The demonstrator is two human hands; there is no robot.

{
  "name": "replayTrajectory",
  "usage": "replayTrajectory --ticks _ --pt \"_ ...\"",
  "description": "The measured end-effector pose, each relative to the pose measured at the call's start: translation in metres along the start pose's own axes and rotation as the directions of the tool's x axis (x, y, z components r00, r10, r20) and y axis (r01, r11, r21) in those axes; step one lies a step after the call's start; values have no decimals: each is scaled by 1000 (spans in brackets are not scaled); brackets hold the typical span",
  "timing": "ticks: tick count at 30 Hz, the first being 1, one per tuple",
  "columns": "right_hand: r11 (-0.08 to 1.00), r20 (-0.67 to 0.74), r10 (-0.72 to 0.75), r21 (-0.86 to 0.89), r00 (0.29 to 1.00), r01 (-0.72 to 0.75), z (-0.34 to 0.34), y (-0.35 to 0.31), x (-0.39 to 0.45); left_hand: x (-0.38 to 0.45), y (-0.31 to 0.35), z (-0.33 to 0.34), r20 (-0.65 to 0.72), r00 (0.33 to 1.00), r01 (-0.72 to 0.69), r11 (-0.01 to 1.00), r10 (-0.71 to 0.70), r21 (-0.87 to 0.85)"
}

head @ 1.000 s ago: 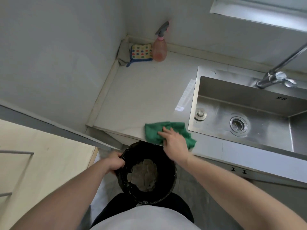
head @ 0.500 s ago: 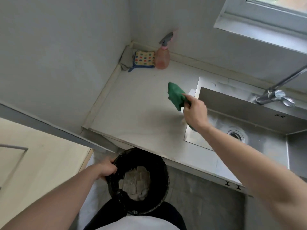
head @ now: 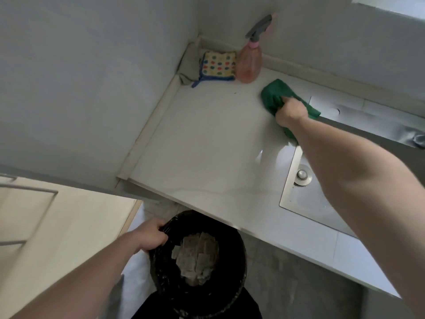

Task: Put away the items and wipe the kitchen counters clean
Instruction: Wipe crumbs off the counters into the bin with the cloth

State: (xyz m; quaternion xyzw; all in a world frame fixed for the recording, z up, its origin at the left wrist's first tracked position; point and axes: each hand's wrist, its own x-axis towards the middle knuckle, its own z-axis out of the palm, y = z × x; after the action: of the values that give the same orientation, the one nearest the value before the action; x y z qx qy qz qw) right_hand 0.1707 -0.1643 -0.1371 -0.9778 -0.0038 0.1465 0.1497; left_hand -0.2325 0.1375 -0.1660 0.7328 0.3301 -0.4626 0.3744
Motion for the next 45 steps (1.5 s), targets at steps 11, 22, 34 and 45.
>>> replayTrajectory --ticks 11,22,34,45 --pt "951 25 -304 -41 952 305 62 15 -176 -23 3 25 -23 1000 17 995 -20 -94" --pt "898 274 -437 188 857 398 77 45 -395 -53 -2 90 -104 994 14 983 -34 -182" --pt "943 -82 -223 235 971 236 26 99 -335 -72 12 160 -129 992 -47 956 9 -288" --pt "993 125 -116 46 985 111 76 175 -383 -59 27 174 -148 988 -78 981 51 -180"
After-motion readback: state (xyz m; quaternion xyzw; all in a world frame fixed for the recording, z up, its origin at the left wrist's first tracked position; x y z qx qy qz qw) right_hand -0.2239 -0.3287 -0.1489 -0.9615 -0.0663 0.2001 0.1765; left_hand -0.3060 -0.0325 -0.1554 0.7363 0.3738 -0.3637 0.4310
